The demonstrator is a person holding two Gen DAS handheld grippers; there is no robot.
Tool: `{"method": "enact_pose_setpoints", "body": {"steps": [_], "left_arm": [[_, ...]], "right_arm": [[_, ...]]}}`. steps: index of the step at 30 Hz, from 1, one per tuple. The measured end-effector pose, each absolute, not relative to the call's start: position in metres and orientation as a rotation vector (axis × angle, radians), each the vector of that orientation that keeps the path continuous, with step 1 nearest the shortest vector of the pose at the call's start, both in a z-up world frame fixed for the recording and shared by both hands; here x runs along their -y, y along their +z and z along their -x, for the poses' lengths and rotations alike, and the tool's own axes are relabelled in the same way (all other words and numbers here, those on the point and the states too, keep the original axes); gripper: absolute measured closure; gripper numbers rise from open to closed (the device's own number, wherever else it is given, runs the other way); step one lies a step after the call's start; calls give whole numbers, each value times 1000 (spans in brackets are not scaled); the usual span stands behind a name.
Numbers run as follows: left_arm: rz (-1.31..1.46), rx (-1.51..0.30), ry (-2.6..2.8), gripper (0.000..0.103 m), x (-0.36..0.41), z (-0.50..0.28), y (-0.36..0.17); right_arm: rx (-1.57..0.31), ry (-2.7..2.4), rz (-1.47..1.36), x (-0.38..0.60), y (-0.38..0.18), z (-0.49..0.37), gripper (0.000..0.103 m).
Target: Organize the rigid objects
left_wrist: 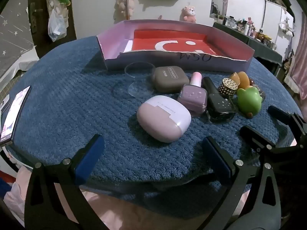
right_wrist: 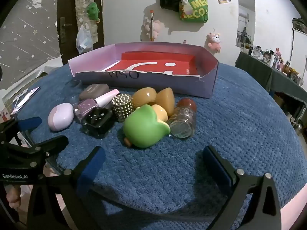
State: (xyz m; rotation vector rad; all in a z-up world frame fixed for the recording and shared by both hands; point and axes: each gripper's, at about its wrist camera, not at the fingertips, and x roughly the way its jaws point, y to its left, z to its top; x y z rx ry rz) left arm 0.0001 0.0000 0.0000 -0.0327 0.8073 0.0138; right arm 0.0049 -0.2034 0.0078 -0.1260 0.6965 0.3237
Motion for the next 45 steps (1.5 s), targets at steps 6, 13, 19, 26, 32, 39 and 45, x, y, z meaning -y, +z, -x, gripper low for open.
{"method": "enact_pose_setpoints", "body": {"steps": [6,13,19,26,32,39,45], "left_arm": [[29,-811,10,0,1,1,0],[29,-815,8,0,1,-4,0],[32,-816,8,0,2,-5,-1],[33,-816,9,0,2,-5,1],[33,-815,9,0,3,-5,2],[33,-814,10,0,4,-5,4],[33,-813,10,0,3,-4,4]], "right_arm": [[-674,327,108,205,7,-3,0],[-689,325,110,205,6,-4,0],[-689,324,111,205,7,-3,0],[-688,323,113,205,7,-3,0],[-688,323,114,205,7,-3,0],[-688,323,114,205,7,-3,0],[-687,323,115,205,7,-3,0]]}}
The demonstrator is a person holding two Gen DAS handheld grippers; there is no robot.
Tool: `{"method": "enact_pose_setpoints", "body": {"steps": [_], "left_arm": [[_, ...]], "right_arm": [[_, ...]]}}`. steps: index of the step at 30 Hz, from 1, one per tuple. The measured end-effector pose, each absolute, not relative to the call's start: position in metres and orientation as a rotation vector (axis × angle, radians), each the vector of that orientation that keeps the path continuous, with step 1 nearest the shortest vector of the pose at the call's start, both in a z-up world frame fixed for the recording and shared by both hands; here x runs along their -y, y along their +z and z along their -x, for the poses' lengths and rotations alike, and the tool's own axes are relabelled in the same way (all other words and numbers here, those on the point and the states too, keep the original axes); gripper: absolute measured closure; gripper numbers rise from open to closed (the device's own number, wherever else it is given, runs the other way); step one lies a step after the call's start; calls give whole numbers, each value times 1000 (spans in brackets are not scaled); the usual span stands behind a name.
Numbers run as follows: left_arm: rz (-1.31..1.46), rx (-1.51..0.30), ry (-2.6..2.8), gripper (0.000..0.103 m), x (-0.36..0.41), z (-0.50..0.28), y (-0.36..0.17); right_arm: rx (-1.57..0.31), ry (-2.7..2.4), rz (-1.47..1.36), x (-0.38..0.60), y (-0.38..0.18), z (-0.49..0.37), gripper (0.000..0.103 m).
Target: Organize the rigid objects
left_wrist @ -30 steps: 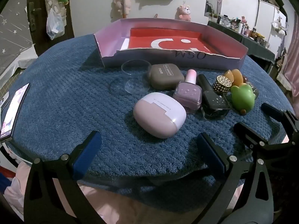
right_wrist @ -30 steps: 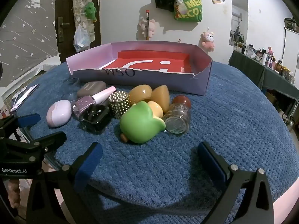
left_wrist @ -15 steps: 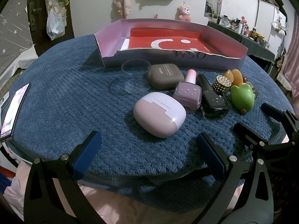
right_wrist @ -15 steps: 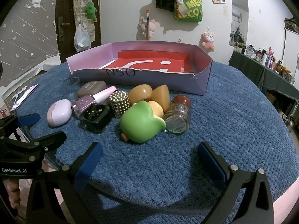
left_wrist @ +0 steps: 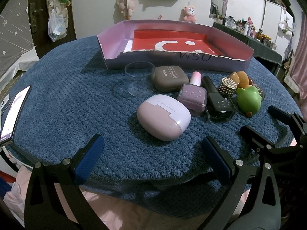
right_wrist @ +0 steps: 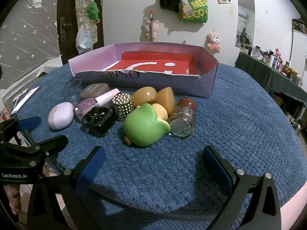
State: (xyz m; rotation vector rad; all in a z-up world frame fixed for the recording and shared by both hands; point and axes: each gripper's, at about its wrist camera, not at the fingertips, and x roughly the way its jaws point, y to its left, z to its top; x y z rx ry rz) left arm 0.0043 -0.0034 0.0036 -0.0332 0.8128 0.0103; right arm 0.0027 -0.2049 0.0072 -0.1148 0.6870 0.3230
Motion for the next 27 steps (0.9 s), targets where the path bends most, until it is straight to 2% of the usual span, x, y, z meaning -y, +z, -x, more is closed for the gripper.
{"method": "enact_pose_setpoints", "body": {"steps": [13,27], "left_arm": [[33,-811,11,0,0,0,5],[31,-808,12,0,0,0,6]], "right_arm": [[-693,341,121,205,13,4,1],[-686,369,120,208,17,11,16]]}}
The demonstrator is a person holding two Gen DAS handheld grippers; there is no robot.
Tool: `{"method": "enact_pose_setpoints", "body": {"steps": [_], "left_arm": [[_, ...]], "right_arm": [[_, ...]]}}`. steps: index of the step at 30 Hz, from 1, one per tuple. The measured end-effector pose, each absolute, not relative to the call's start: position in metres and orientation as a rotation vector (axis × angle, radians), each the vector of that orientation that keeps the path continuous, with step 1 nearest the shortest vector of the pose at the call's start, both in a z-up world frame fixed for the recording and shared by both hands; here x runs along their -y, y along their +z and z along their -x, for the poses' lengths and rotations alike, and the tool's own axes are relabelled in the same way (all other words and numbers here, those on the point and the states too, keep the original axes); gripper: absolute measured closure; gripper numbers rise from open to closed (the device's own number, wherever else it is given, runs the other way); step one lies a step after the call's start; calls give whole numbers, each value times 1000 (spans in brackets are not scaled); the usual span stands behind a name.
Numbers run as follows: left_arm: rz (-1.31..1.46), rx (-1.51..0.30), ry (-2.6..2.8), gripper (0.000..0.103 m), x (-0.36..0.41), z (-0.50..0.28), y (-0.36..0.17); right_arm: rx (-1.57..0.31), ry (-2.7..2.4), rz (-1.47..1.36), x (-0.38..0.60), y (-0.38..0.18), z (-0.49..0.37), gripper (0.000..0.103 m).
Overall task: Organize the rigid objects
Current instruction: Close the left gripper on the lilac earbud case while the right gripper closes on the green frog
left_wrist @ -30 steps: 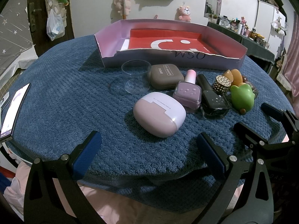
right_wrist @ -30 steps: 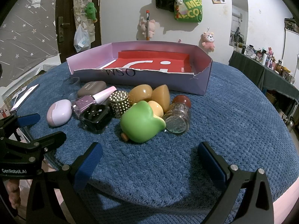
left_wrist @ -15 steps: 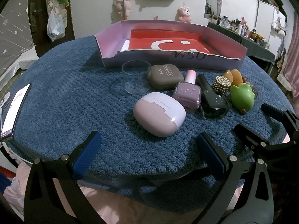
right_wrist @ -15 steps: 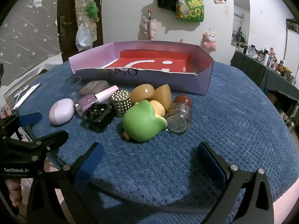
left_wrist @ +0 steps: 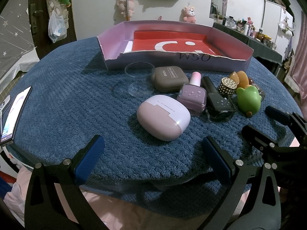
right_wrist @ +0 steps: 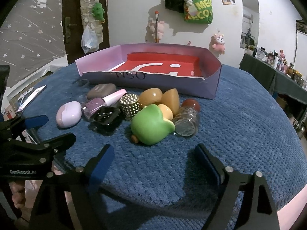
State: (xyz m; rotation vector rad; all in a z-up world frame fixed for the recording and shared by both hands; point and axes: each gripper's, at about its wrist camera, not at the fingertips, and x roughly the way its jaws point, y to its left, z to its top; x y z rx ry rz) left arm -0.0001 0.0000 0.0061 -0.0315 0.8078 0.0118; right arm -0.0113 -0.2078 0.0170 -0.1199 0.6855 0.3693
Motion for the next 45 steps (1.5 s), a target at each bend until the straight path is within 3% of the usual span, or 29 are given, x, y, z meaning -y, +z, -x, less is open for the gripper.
{"method": "enact_pose_setpoints", "body": {"steps": [6,13,20,33,38,41,45], "left_arm": [[29,-806,9,3,0,0,6],[26,-805,-3,14,2,-4,8],[26,-803,-9,17,1,-9,8],[36,-802,-26,31,-3,-31,10],[19,-799,-54,49,2,-34,10],[15,-795,-56,49,3,-34,10],[32,-799,-63,49,1,-35,11]], "right_arm": [[-687,383,119,206,18,11,21],[-689,410,115,202,19,10,26],[-695,442,112,196,19,6,39],[-716,458,65,197,22,-21,47],[-719,452,55,201,22,-27,51],[-722,437,58,202,23,-33,59],[-725,449,52,204,24,-37,60]]}}
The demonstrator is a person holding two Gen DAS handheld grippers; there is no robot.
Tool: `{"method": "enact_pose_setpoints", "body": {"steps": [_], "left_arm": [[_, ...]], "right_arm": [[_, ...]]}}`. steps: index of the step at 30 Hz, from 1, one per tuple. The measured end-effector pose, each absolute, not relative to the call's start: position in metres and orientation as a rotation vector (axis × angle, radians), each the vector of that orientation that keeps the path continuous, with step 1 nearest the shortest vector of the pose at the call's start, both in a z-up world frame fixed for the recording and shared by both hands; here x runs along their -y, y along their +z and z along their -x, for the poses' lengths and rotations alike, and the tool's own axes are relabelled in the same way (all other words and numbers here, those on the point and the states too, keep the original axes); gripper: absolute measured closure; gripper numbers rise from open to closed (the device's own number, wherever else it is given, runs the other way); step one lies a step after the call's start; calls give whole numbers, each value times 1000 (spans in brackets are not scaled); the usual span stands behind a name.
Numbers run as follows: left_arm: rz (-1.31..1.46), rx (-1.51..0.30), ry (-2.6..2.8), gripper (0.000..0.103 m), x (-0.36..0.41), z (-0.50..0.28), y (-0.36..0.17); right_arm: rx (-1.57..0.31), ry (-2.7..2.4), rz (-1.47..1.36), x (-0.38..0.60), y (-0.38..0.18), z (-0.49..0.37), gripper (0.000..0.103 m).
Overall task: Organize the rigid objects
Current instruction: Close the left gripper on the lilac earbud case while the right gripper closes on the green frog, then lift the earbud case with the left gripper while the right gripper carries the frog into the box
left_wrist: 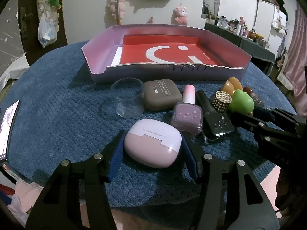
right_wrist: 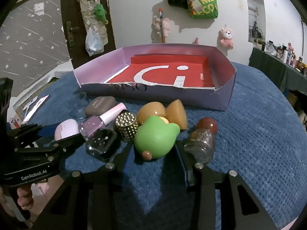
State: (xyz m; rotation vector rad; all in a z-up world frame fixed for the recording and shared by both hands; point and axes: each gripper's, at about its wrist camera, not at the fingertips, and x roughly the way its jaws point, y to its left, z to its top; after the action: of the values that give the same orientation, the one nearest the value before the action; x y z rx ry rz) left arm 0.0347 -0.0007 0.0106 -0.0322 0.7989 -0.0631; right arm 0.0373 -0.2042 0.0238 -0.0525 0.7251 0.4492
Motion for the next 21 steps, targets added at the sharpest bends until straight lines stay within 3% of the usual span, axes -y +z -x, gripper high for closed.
{"method": "enact_pose_setpoints", "body": {"steps": [21], "left_arm": [[51,-752,-73,49,-2,-32,28]], "right_arm": [[-698,495,8,207,45,-28,62]]}}
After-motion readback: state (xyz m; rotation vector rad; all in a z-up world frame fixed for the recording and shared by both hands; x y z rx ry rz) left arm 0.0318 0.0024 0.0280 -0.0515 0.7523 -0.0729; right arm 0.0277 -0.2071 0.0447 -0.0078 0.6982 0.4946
